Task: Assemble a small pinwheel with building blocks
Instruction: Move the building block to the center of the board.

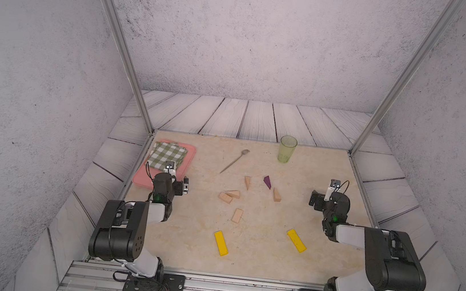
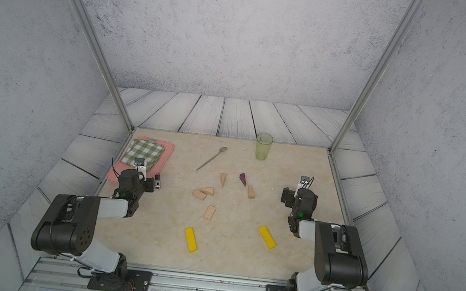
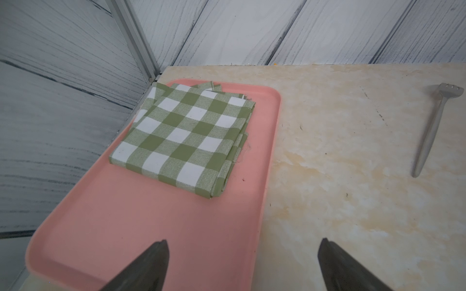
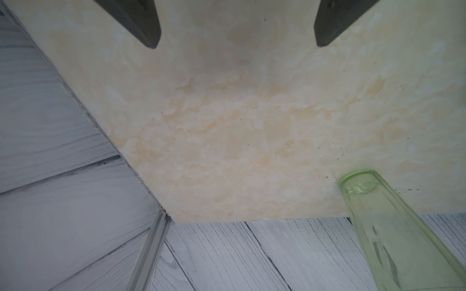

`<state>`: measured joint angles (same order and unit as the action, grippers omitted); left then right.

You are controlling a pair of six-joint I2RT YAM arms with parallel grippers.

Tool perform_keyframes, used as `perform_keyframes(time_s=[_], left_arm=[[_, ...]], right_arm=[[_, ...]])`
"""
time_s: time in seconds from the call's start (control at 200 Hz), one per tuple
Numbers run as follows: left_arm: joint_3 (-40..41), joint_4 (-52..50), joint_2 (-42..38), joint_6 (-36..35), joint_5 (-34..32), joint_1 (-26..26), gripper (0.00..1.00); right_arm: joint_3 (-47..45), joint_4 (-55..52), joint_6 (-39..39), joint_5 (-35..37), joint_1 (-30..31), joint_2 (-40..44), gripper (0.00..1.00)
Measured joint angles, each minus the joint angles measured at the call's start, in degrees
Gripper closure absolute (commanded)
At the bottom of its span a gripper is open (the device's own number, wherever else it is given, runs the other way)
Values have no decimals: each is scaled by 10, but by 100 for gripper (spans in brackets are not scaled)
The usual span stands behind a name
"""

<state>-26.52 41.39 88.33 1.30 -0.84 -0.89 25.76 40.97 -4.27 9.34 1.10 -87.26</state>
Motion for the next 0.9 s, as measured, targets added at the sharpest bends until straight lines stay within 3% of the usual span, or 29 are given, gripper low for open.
perform_keyframes(time_s=[0.901], left_arm=[[0,0,0,0,-15,7,2]], right_arm=[[0,0,0,0,0,0,1]])
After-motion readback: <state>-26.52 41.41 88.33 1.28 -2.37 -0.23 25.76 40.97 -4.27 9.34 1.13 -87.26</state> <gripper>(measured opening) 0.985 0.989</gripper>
